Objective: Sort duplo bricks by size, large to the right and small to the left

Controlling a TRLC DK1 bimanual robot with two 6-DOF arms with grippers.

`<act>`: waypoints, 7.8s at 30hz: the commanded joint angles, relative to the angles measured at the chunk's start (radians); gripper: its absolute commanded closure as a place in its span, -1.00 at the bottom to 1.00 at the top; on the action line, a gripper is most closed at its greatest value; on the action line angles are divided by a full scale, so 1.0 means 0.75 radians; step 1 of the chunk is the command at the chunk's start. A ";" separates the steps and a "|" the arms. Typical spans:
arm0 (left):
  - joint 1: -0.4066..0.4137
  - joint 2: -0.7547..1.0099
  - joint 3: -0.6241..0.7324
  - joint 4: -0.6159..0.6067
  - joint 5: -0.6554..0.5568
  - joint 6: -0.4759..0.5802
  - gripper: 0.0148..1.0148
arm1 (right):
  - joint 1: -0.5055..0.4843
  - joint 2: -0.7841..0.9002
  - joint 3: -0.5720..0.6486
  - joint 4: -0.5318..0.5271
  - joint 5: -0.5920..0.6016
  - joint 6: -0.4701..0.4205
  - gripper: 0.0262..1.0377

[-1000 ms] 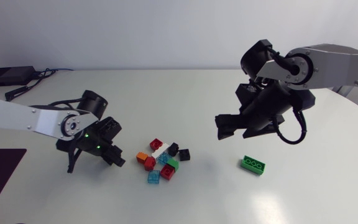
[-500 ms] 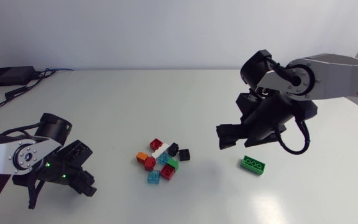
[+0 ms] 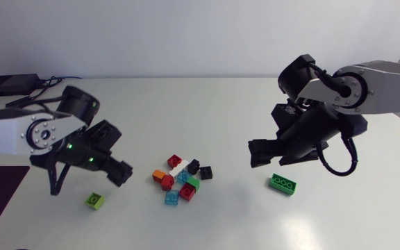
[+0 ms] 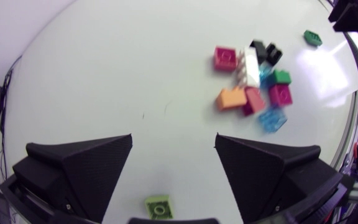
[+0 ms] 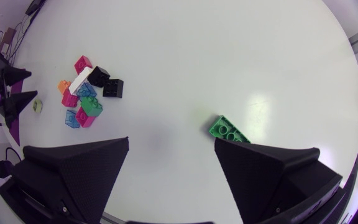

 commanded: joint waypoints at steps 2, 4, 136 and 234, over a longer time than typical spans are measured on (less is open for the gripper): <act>-0.127 0.153 0.129 -0.026 0.019 -0.123 -0.94 | 0.000 -0.010 -0.034 -0.014 -0.006 -0.002 -0.91; -0.178 0.238 0.162 -0.026 0.019 -0.140 -0.94 | -0.002 -0.012 -0.036 -0.020 -0.006 -0.002 -0.92; -0.221 0.283 0.115 0.023 -0.081 -0.097 -0.94 | 0.153 0.788 0.877 -0.204 -0.053 -0.026 -0.92; -0.158 0.257 0.391 -0.090 -0.044 -0.273 -0.94 | 0.460 0.853 1.042 -0.247 -0.401 -0.057 -0.92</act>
